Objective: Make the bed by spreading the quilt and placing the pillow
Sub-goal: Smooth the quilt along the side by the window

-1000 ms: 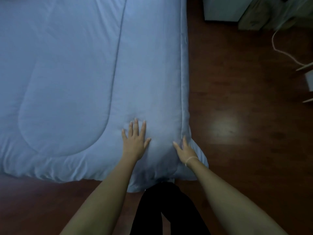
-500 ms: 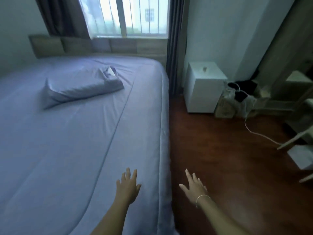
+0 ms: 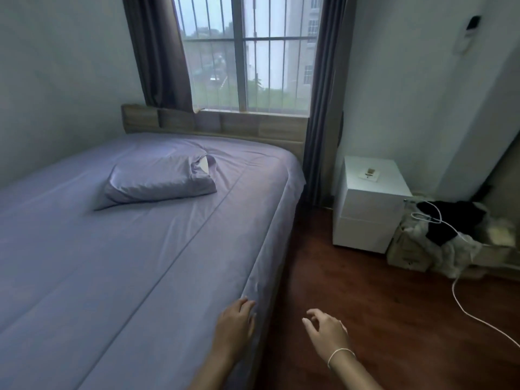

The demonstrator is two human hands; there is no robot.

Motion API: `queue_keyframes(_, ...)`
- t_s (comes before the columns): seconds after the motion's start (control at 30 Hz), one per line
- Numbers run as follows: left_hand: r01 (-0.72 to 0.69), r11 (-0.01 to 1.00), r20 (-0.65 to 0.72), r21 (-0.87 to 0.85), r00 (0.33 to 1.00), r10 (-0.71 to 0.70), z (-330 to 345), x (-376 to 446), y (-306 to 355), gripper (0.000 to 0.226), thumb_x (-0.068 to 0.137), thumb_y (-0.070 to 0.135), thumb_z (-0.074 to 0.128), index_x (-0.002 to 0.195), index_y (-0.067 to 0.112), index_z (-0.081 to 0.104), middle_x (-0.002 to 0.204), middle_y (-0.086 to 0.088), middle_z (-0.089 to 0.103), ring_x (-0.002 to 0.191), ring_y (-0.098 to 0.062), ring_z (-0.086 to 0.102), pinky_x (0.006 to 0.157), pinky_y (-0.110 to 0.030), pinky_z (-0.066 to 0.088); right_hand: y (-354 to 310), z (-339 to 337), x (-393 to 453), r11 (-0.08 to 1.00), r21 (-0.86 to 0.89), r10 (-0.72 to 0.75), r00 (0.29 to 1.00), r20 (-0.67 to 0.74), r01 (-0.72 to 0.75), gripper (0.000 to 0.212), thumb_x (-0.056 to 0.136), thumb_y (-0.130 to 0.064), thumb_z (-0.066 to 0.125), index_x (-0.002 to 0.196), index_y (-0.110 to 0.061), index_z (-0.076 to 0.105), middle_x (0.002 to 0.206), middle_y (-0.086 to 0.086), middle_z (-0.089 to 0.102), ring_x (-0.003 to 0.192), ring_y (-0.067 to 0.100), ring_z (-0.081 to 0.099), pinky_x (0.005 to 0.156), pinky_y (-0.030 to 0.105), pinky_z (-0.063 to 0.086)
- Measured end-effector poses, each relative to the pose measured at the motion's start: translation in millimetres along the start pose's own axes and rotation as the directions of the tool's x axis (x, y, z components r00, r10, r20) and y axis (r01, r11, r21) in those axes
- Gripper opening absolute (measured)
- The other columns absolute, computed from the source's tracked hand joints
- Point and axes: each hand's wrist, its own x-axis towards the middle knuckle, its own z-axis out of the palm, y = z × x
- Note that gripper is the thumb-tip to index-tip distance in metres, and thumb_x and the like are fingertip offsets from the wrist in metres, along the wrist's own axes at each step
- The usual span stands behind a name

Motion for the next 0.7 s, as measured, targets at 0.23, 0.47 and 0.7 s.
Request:
queue_keyframes(0.23,0.111,0.994,-0.115,0.012,0.987,-0.109,5.4,96.0,-6.8,0.036,0.086,0.036,0.045,0.109,0.021,0.068,0.111,-0.006,0.068,0.092,-0.023,0.068,0.077,-0.033,0.055,-23.3,-21.2,107.5,0.989,0.028,-0.148,0.989,-0.007,0.148,0.031,0.089,-0.043,0.055,0.118,-0.032,0.061,0.111,-0.009,0.068,0.108,0.015,0.060,0.103,0.036,0.039)
queue_keyframes(0.47,0.174,0.985,-0.125,-0.014,0.977,-0.175,24.8,243.0,-25.4,0.035,0.084,0.035,0.044,0.104,0.020,0.069,0.106,-0.005,0.069,0.085,-0.023,0.069,0.071,-0.033,0.056,-30.6,-58.0,263.9,0.976,-0.058,-0.214,0.976,-0.039,0.211,0.048,0.088,-0.045,0.055,0.134,-0.032,0.049,0.123,-0.004,0.063,0.115,0.020,0.056,0.104,0.039,0.040)
queue_keyframes(0.7,0.106,0.991,-0.172,-0.081,0.978,-0.118,23.4,443.4,-8.7,0.034,0.090,0.030,0.049,0.118,0.018,0.063,0.123,-0.007,0.061,0.103,-0.027,0.063,0.086,-0.038,0.050,-49.7,-129.1,435.7,0.985,-0.049,-0.171,0.978,-0.118,0.166,0.057,0.090,-0.044,0.055,0.143,-0.029,0.038,0.133,0.002,0.055,0.122,0.025,0.051,0.103,0.040,0.040)
